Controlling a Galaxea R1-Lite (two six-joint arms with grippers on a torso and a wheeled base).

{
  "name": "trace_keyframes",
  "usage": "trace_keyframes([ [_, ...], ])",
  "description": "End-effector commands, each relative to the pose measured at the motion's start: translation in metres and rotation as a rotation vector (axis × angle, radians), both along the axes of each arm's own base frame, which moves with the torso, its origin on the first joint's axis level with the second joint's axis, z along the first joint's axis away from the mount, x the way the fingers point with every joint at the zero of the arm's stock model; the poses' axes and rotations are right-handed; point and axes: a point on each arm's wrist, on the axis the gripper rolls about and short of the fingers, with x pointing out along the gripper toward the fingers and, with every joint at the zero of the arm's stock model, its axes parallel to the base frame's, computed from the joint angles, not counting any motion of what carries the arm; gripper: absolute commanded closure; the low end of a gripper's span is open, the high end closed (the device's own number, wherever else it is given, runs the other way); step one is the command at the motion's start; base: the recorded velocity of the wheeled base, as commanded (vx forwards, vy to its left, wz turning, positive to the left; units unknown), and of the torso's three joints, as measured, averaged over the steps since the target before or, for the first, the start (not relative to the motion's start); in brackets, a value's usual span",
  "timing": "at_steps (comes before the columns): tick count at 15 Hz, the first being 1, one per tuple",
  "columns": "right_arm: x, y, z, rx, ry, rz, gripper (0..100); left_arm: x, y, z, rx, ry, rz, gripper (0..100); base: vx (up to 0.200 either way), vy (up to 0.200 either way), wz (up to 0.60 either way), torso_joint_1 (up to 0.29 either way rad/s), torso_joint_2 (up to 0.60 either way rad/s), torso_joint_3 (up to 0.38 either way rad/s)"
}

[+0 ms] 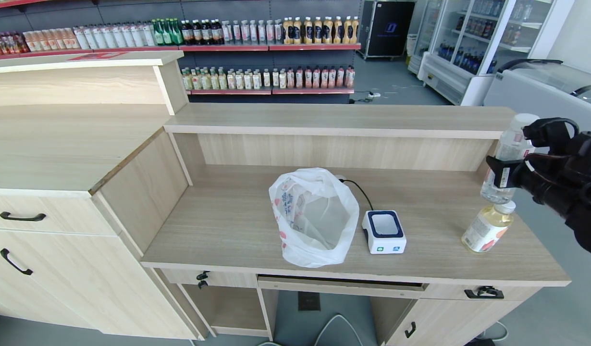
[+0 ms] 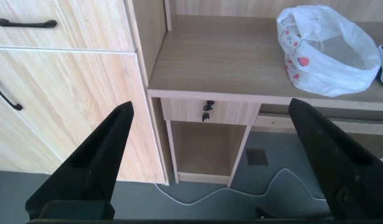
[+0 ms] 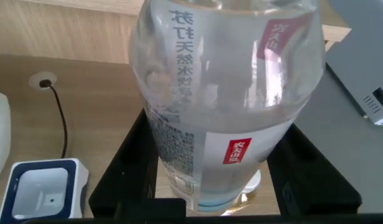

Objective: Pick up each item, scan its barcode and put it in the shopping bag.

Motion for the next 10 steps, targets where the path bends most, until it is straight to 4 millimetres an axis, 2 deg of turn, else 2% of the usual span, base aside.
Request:
trace_keyframes([
  [1, -0.005, 0.001, 0.008, -0.022, -0.012, -0.008, 100, 0.0, 0.0, 0.0, 0.0, -0.001, 0.001, 0, 0.0, 0.0, 0.0, 0.0, 0.0, 0.0],
  [2, -0.005, 0.002, 0.009, -0.025, -0.021, -0.005, 100, 0.0, 0.0, 0.0, 0.0, -0.001, 0.001, 0, 0.0, 0.0, 0.0, 0.0, 0.0, 0.0],
  [9, 0.017, 0.041, 0.013, -0.033, -0.097, 0.047, 100, 0.0, 0.0, 0.0, 0.0, -0.001, 0.001, 0, 0.0, 0.0, 0.6, -0.002, 0.0, 0.002],
  [10, 0.025, 0.048, 0.007, -0.022, -0.109, 0.071, 100, 0.0, 0.0, 0.0, 0.0, -0.001, 0.001, 0, 0.0, 0.0, 0.0, 0.0, 0.0, 0.0],
])
